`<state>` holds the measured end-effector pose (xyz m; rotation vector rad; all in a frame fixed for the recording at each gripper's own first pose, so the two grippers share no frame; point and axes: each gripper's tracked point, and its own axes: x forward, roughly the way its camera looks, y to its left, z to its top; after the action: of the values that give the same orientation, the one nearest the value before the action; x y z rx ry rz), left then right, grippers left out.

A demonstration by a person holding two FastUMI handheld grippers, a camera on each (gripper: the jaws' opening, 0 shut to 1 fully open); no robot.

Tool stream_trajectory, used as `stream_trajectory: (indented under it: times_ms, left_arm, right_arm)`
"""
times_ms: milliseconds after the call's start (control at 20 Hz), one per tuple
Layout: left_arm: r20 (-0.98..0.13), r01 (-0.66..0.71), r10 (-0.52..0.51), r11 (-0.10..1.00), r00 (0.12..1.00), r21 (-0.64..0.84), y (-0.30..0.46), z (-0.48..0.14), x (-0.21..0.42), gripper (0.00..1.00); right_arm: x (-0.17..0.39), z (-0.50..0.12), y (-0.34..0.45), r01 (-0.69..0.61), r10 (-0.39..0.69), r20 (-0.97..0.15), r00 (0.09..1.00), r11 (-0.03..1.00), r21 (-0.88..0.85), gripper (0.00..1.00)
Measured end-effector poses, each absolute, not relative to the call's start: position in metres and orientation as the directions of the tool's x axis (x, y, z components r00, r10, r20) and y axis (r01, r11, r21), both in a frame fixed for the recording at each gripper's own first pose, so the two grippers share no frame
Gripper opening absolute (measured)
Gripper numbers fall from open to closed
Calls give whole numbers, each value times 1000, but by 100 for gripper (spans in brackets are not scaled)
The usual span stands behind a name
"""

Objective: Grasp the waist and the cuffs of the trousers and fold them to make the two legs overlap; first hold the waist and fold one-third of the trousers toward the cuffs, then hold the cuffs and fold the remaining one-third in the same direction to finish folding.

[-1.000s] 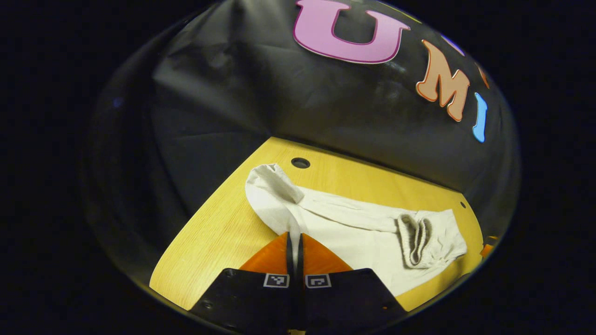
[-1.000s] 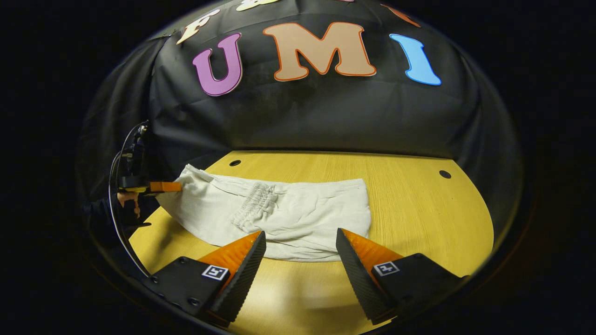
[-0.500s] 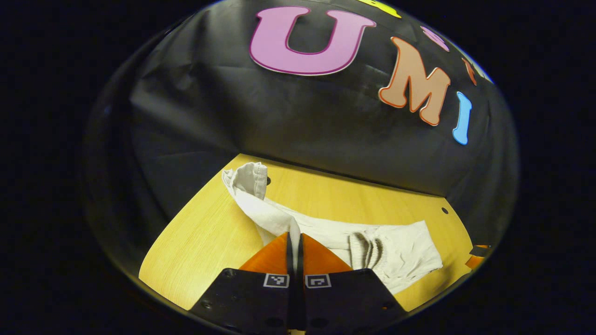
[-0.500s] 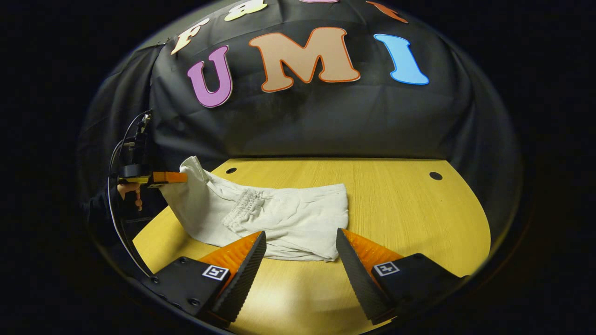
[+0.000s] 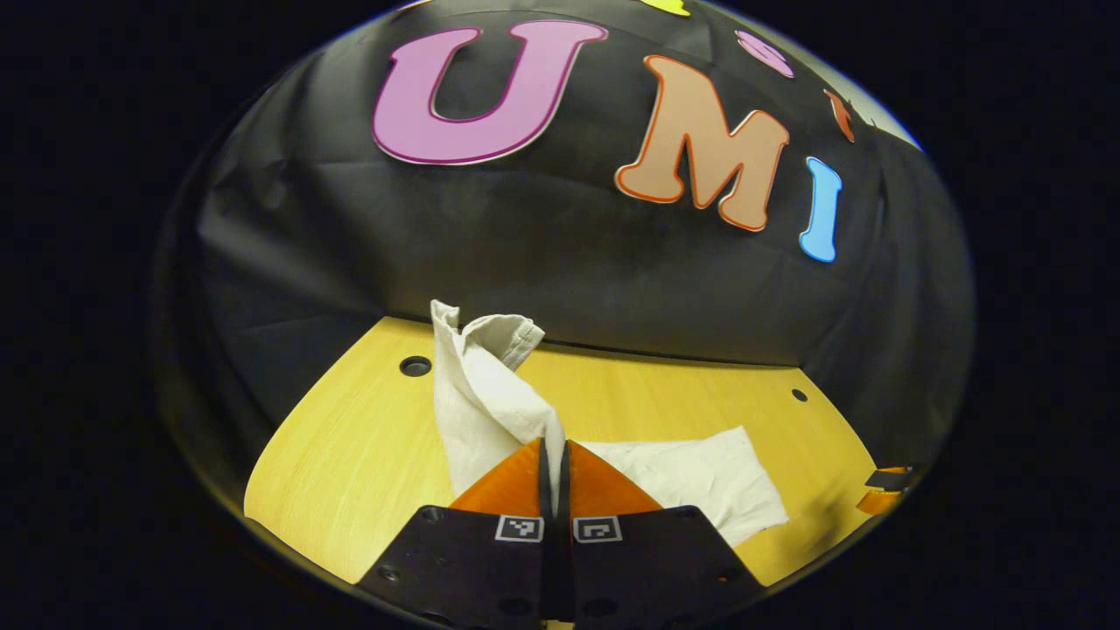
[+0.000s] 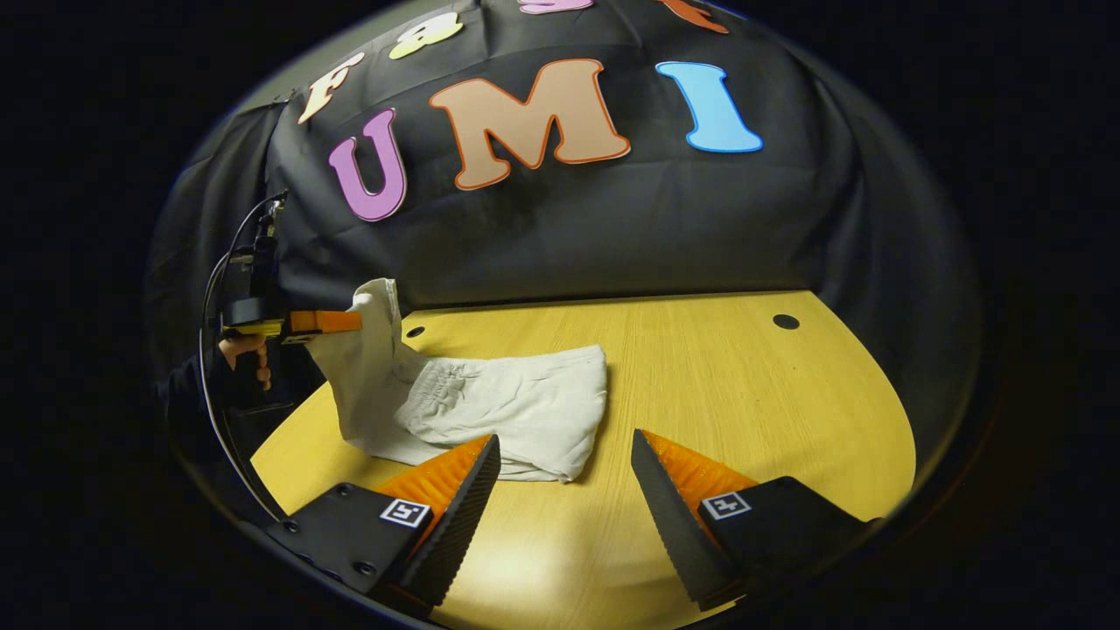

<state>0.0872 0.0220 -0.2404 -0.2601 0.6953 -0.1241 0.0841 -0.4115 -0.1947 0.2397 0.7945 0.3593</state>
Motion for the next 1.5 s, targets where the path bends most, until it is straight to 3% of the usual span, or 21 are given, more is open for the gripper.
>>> stream_trajectory:
  times_ms: [700, 1150, 1250, 1450, 1500]
  left_arm:
    - [-594, 231, -409, 906, 693, -354, -154, -226, 94, 0]
    - [-667, 241, -415, 908, 619, -342, -217, -280, 44, 0]
    - [-658, 249, -419, 906, 625, -341, -226, -289, 34, 8]
    - [-642, 249, -397, 917, 656, -313, -219, -272, 14, 99]
    - [-625, 243, -377, 925, 683, -292, -212, -265, 16, 97]
  right_arm:
    - [62, -197, -487, -169, 351, -666, 658, 931, 324, 97]
    - [43, -195, -520, -195, 360, -672, 648, 930, 310, 97]
    - [41, -195, -520, -210, 374, -669, 642, 925, 316, 97]
    - [46, -188, -509, -250, 411, -651, 638, 910, 330, 97]
    - [51, -181, -505, -256, 413, -638, 650, 909, 328, 97]
